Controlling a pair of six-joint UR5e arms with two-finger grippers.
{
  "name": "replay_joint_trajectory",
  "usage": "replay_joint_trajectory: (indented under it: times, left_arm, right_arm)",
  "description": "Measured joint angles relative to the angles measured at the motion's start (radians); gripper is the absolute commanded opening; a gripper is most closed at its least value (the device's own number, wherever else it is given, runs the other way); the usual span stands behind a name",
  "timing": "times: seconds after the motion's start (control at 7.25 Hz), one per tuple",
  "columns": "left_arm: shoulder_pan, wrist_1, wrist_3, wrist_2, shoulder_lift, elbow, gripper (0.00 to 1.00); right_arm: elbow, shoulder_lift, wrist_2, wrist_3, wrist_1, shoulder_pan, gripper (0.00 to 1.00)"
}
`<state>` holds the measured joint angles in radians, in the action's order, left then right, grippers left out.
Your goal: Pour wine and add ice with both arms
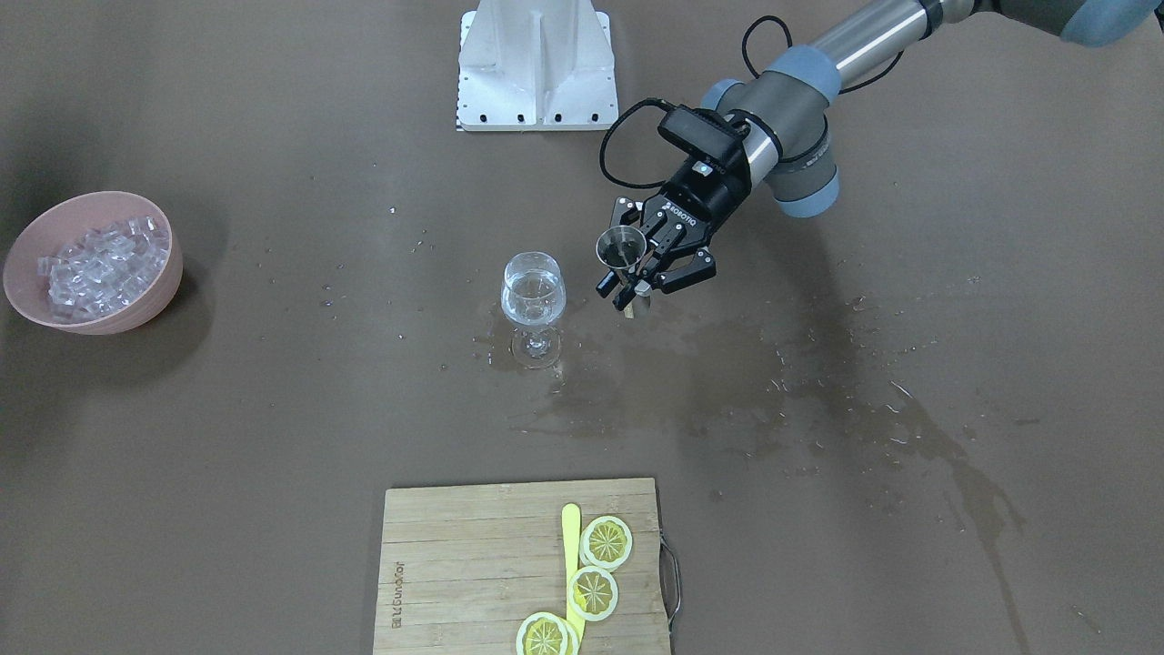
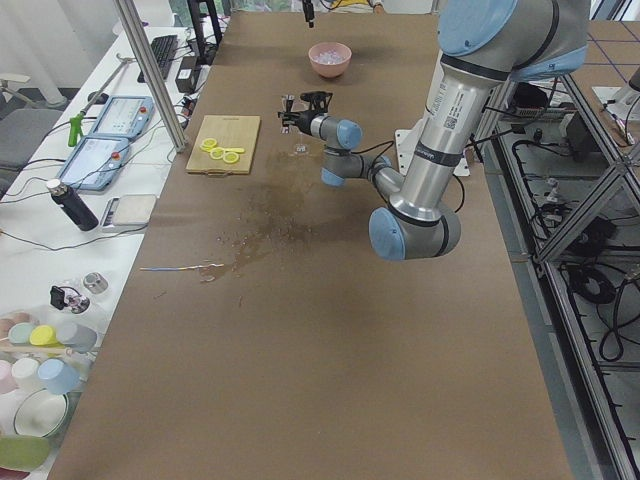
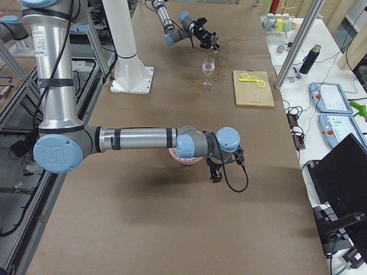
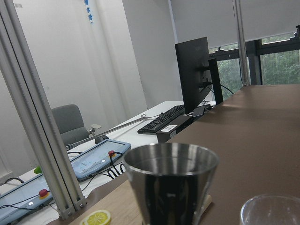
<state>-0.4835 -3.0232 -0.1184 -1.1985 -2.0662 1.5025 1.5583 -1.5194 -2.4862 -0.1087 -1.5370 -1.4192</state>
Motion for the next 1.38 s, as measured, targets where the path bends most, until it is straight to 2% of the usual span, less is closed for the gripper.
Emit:
replay_joint_trajectory:
  times: [0.83,1.38]
  left_arm:
    - [0.008,0.147,0.269,0.064,-0.073,-0.003,0.0]
    - [0.009,0.184,0.428,0.086,-0.088,-0.006,0.0]
  right_arm:
    - [-0.001,-0.001,-0.004,0.0,0.0,-0.005,1.0]
    - [-0.002,-0.001,-0.005,0.0,0.0,-0.007,1.0]
